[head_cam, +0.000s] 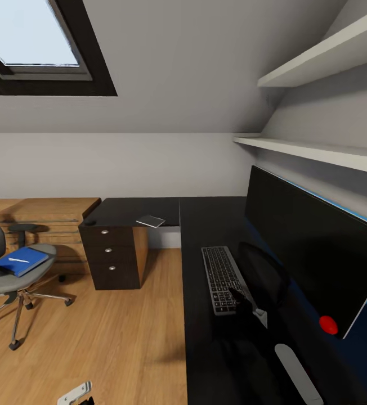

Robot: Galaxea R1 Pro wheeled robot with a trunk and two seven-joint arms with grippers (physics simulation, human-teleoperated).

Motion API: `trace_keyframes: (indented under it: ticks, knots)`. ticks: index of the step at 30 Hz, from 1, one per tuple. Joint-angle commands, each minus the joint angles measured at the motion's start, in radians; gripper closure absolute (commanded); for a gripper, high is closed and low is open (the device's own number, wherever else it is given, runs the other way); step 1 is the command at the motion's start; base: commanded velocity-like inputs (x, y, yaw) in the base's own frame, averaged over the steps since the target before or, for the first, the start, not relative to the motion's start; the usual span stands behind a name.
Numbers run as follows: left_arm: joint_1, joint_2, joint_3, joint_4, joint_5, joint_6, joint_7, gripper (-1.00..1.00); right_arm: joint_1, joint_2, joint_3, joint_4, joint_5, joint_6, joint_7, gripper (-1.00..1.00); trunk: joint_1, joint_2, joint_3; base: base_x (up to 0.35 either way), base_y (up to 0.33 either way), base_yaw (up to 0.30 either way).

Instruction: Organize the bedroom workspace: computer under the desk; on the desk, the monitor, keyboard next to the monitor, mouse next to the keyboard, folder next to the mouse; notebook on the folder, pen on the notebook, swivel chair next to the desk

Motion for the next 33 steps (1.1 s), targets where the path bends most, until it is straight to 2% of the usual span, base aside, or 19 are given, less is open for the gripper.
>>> trace_keyframes:
  ticks: [1, 11, 33]
  knots:
    - [-0.001, 0.001, -0.009, -0.001, 0.009, -0.008, 0.006, -1.00, -0.001, 0.000, 0.000, 0.000, -0.005, 0.002, 0.002, -1.00, 0.000, -0.001, -0.001, 0.014, -0.014, 0.000]
    - [-0.001, 0.001, -0.009, -0.001, 0.009, -0.017, 0.006, -1.00, -0.001, -0.001, 0.000, 0.000, -0.006, 0.002, 0.002, -1.00, 0.000, -0.001, -0.001, -0.050, -0.029, 0.000]
    - [-0.001, 0.004, -0.005, -0.001, 0.009, -0.019, 0.006, -1.00, -0.001, -0.001, 0.001, 0.000, -0.005, 0.003, 0.002, -1.00, 0.000, -0.001, -0.001, -0.301, -0.110, 0.000]
